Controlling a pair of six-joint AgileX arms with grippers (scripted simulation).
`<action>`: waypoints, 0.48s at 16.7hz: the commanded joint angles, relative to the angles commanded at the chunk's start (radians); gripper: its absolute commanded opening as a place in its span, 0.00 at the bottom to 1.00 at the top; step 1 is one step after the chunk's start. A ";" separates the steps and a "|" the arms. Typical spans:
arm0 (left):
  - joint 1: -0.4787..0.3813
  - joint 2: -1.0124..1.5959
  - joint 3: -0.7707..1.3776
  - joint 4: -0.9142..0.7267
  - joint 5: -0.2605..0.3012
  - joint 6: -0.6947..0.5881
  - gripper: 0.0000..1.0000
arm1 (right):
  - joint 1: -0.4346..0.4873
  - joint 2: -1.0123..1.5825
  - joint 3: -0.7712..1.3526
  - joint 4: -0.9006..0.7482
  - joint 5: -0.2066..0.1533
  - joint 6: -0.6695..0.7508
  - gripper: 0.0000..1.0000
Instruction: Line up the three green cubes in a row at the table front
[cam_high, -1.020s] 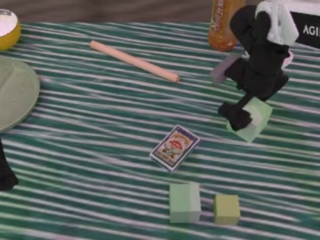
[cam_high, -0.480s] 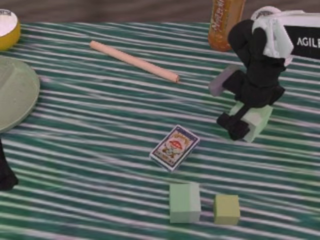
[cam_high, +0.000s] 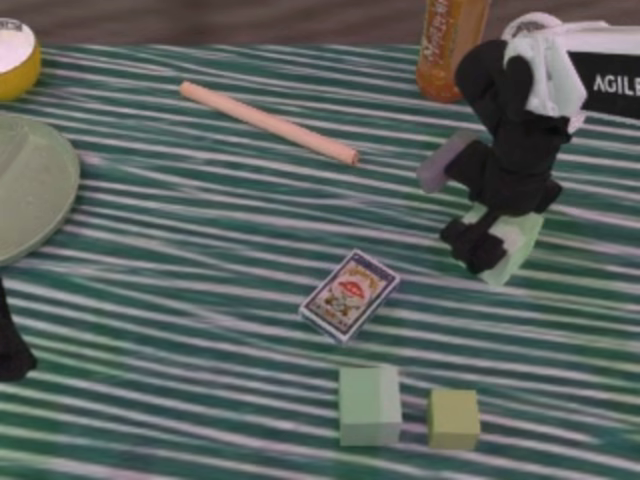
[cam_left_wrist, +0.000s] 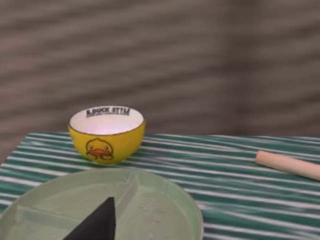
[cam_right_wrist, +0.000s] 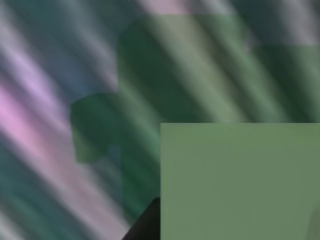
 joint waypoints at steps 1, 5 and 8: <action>0.000 0.000 0.000 0.000 0.000 0.000 1.00 | 0.000 0.000 0.000 0.000 0.000 0.000 0.17; 0.000 0.000 0.000 0.000 0.000 0.000 1.00 | 0.000 0.000 0.000 0.000 0.000 0.000 0.00; 0.000 0.000 0.000 0.000 0.000 0.000 1.00 | 0.000 0.000 0.000 0.000 0.000 0.000 0.00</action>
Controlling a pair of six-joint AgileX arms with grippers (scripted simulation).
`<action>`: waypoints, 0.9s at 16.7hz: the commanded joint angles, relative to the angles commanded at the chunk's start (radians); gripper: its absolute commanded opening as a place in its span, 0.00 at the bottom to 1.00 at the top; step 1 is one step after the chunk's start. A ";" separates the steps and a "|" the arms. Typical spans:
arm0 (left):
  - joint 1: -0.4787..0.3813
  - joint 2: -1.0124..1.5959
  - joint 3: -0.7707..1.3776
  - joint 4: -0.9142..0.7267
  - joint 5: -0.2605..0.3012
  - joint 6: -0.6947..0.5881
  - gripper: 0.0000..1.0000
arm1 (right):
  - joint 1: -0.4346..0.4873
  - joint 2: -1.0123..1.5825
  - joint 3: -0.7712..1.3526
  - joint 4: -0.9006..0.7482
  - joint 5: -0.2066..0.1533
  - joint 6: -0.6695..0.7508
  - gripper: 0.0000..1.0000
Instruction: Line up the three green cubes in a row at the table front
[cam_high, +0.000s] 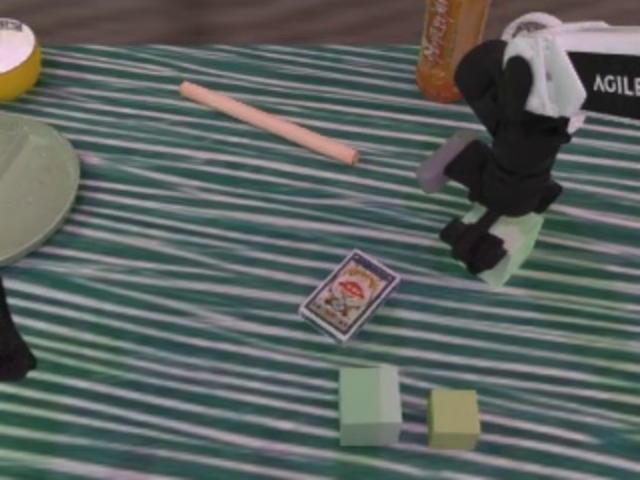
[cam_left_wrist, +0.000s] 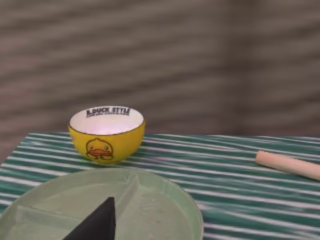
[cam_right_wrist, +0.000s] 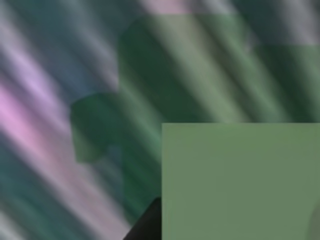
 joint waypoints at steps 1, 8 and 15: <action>0.000 0.000 0.000 0.000 0.000 0.000 1.00 | 0.000 0.000 0.000 0.000 0.000 0.000 0.00; 0.000 0.000 0.000 0.000 0.000 0.000 1.00 | 0.001 -0.034 0.059 -0.081 -0.003 0.003 0.00; 0.000 0.000 0.000 0.000 0.000 0.000 1.00 | 0.006 -0.086 0.160 -0.239 -0.004 0.001 0.00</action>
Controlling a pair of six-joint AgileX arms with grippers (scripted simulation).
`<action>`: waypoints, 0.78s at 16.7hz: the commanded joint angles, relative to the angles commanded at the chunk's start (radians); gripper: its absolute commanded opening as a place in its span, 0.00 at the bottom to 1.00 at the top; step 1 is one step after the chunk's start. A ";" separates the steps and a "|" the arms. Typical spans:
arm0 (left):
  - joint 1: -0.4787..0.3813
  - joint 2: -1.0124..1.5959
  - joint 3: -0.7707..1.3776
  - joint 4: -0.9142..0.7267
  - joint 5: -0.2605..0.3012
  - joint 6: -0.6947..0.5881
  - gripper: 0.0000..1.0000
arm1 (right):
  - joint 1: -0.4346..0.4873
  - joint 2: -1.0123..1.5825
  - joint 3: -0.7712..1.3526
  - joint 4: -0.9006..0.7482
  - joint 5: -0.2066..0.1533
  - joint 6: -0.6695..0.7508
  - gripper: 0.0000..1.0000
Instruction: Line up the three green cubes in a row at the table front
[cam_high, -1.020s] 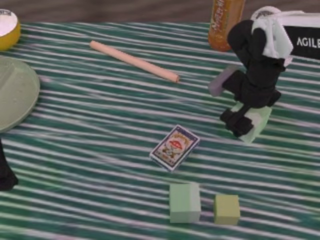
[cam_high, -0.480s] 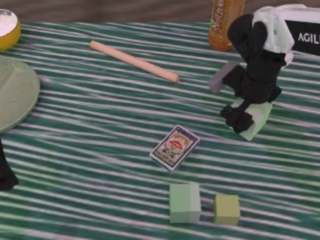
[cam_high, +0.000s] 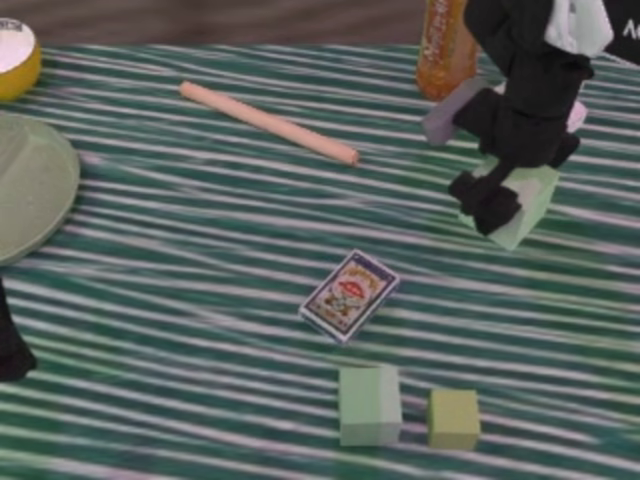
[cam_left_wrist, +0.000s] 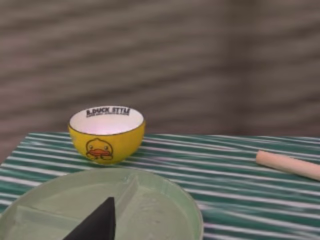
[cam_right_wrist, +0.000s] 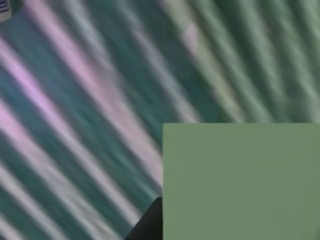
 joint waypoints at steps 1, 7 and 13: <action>0.000 0.000 0.000 0.000 0.000 0.000 1.00 | 0.000 0.000 0.000 0.000 0.000 0.000 0.00; 0.000 0.000 0.000 0.000 0.000 0.000 1.00 | 0.105 0.022 0.043 -0.022 0.000 -0.005 0.00; 0.000 0.000 0.000 0.000 0.000 0.000 1.00 | 0.441 0.067 0.147 -0.094 -0.003 -0.016 0.00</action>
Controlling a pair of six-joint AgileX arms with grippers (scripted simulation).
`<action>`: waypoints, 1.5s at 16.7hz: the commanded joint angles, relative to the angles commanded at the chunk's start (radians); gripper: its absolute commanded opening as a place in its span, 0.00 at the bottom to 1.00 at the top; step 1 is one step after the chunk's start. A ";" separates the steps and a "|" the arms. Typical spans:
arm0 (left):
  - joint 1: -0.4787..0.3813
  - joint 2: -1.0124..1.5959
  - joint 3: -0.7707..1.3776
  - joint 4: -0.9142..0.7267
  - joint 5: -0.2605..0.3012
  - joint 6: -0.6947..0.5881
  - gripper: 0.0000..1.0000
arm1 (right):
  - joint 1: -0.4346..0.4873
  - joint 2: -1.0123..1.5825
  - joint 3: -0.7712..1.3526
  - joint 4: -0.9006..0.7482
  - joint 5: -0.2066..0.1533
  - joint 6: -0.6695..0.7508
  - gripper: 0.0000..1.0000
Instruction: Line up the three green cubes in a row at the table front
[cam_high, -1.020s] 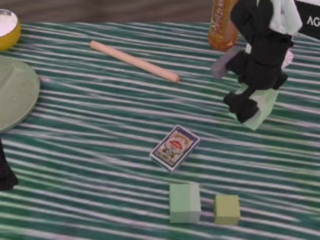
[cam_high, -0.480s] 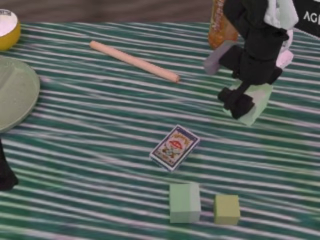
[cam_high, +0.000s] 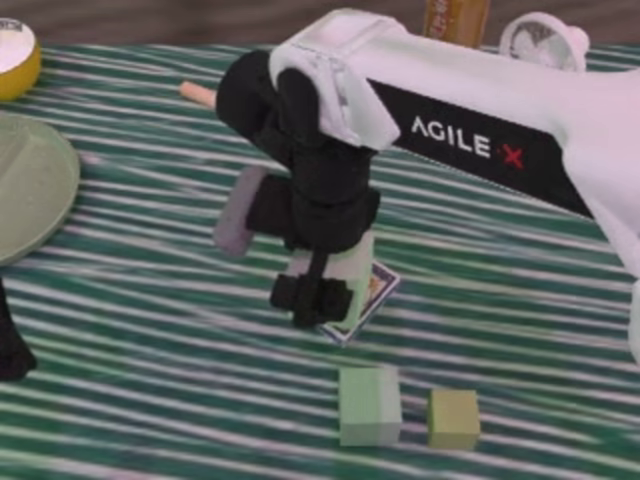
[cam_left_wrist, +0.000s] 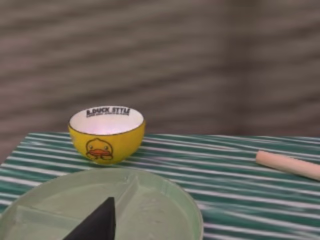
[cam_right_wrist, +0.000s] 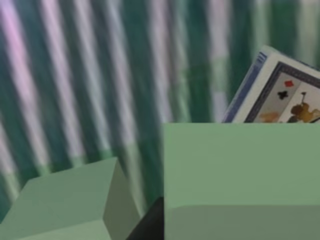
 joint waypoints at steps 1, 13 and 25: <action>0.000 0.000 0.000 0.000 0.000 0.000 1.00 | 0.060 0.007 0.017 -0.012 -0.001 -0.002 0.00; 0.000 0.000 0.000 0.000 0.000 0.000 1.00 | 0.258 0.017 0.058 -0.028 -0.001 -0.007 0.00; 0.000 0.000 0.000 0.000 0.000 0.000 1.00 | 0.261 0.054 -0.139 0.206 0.001 -0.006 0.08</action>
